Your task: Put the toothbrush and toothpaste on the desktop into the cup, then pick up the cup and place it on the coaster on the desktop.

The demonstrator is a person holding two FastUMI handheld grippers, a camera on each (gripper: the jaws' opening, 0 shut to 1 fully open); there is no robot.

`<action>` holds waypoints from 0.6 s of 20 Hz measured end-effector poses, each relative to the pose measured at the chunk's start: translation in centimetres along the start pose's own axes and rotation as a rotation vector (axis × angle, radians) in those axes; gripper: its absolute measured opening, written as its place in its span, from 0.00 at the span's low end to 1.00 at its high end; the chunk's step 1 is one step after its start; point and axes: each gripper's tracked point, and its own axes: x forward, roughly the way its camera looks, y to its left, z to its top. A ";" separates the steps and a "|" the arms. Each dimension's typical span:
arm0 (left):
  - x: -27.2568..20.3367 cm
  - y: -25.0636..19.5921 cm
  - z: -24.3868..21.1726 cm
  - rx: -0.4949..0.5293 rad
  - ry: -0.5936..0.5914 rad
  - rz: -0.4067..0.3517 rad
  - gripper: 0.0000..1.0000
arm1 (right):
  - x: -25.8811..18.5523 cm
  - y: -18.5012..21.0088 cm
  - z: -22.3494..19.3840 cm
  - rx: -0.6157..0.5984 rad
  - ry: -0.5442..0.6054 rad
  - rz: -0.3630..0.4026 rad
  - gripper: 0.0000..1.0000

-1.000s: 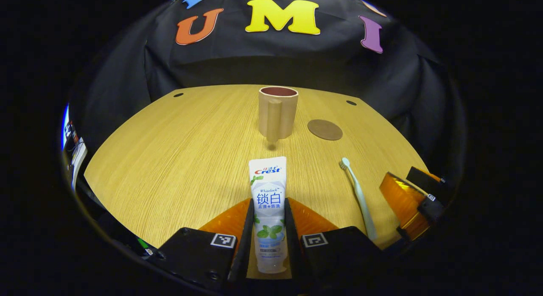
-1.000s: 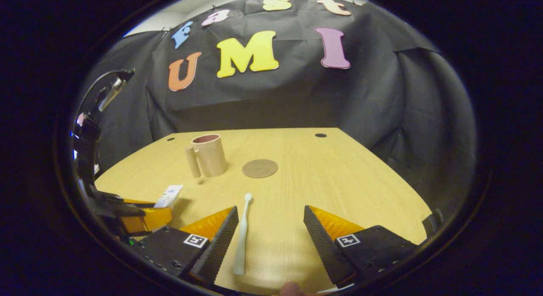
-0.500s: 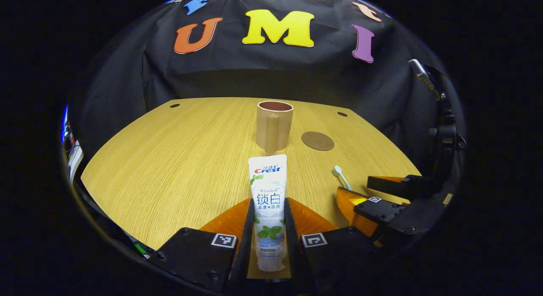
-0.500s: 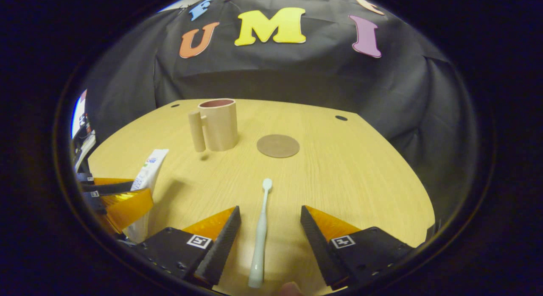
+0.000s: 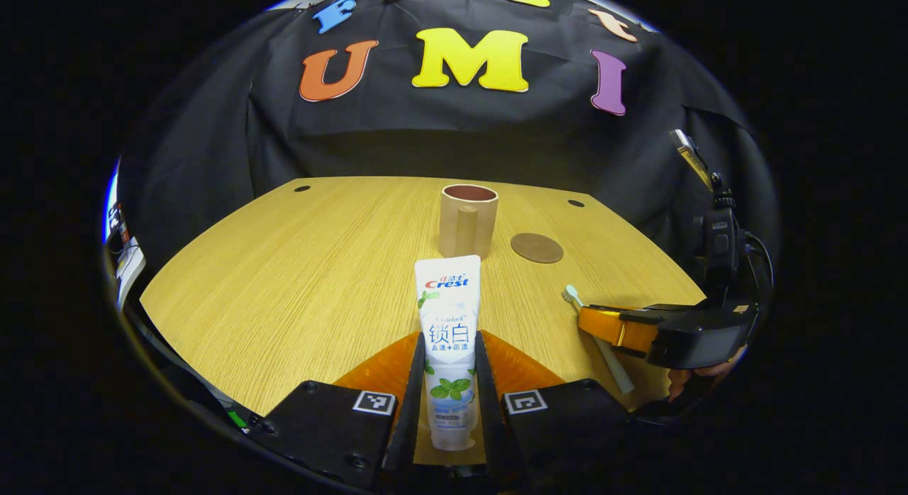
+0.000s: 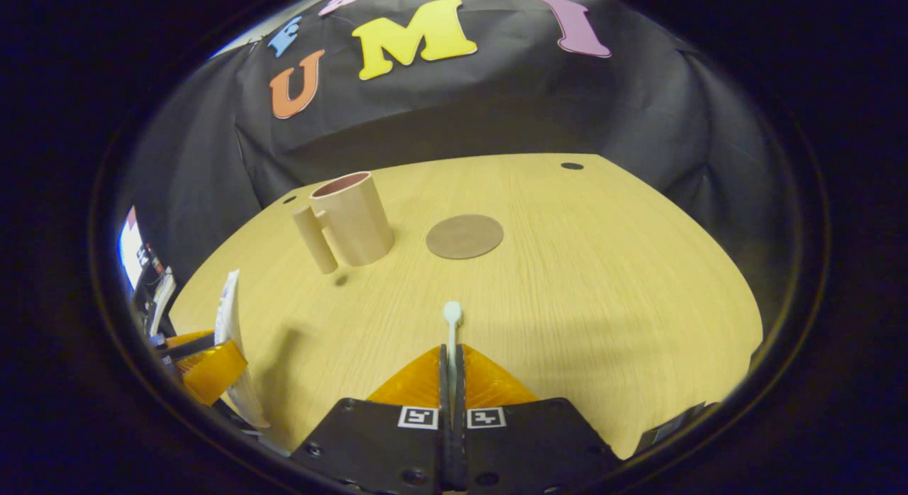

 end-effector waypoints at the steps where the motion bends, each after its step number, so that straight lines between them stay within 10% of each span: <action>1: 0.0 0.0 0.1 0.002 -0.006 0.002 0.42 | -0.3 -0.1 0.4 -0.009 -0.018 -0.001 0.00; 12: -3.1 -0.7 1.2 0.021 -0.181 0.001 0.41 | -4.2 0.5 2.2 -0.021 -0.146 0.045 0.00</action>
